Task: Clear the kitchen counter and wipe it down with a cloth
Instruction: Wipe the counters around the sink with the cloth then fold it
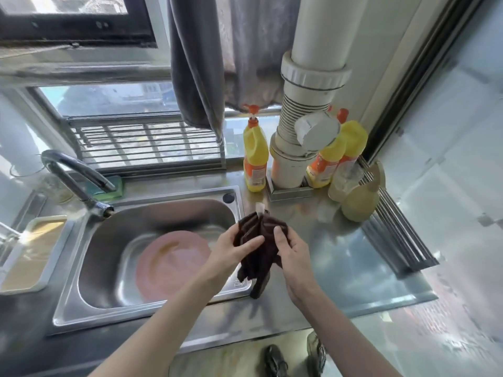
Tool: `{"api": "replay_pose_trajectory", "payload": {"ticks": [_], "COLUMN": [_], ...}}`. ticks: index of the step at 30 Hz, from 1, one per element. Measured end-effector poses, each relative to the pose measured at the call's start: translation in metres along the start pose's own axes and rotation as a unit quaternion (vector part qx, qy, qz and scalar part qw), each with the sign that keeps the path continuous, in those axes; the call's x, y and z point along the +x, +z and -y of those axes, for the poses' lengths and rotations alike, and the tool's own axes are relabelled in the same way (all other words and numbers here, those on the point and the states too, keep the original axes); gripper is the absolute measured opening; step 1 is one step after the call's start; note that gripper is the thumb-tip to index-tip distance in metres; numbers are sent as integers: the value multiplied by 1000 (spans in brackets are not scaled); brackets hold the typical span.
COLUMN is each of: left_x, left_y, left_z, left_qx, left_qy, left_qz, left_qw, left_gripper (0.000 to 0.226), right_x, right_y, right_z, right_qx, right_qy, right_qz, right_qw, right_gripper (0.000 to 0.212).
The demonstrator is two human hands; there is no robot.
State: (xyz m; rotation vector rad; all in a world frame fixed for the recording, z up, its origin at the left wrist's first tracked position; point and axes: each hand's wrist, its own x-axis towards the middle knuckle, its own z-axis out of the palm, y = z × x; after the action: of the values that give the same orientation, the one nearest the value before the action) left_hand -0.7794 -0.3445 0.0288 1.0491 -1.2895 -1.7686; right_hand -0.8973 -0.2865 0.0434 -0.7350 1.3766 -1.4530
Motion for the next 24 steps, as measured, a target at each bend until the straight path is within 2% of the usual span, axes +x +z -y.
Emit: {"api": "replay_pose_trajectory", "payload": {"ticks": [3, 5, 7, 9, 11, 17, 19, 21, 22, 24], "left_x": [2, 1, -5, -10, -14, -18, -18, -16, -14, -3], "left_y": [-2, -5, -3, 2, 9, 28, 33, 42, 49, 66], "left_z": [6, 11, 18, 30, 42, 78, 87, 94, 94, 95], "left_qx": [14, 89, 189, 252, 262, 291, 273, 196, 135, 31], "left_qy": [-11, -9, -1, -27, -64, -138, -145, -175, -202, -256], "left_qz": [-35, -37, -4, 43, 78, 110, 92, 43, 8, -68], "left_qw": [999, 995, 982, 966, 960, 940, 947, 964, 970, 964], "left_gripper": [22, 19, 14, 12, 13, 16, 16, 16, 17, 17], "right_x": [4, 4, 2, -2, -8, -26, -27, -29, -30, -31], "right_y": [-21, -39, -56, -71, -84, -105, -106, -106, -106, -107], "right_z": [0, -4, -13, -24, -35, -68, -76, -79, -82, -84], "right_qx": [-6, -67, -161, -235, -274, -334, -312, -274, -301, -429], "right_qy": [6, 6, 9, 22, 37, 108, 134, 146, 124, 27], "right_qz": [-28, -39, -37, -37, -45, -91, -98, -83, -66, -12], "right_qw": [1000, 997, 986, 971, 960, 932, 936, 947, 943, 903], "right_gripper": [22, 23, 23, 23, 23, 15, 16, 46, 59, 63]}}
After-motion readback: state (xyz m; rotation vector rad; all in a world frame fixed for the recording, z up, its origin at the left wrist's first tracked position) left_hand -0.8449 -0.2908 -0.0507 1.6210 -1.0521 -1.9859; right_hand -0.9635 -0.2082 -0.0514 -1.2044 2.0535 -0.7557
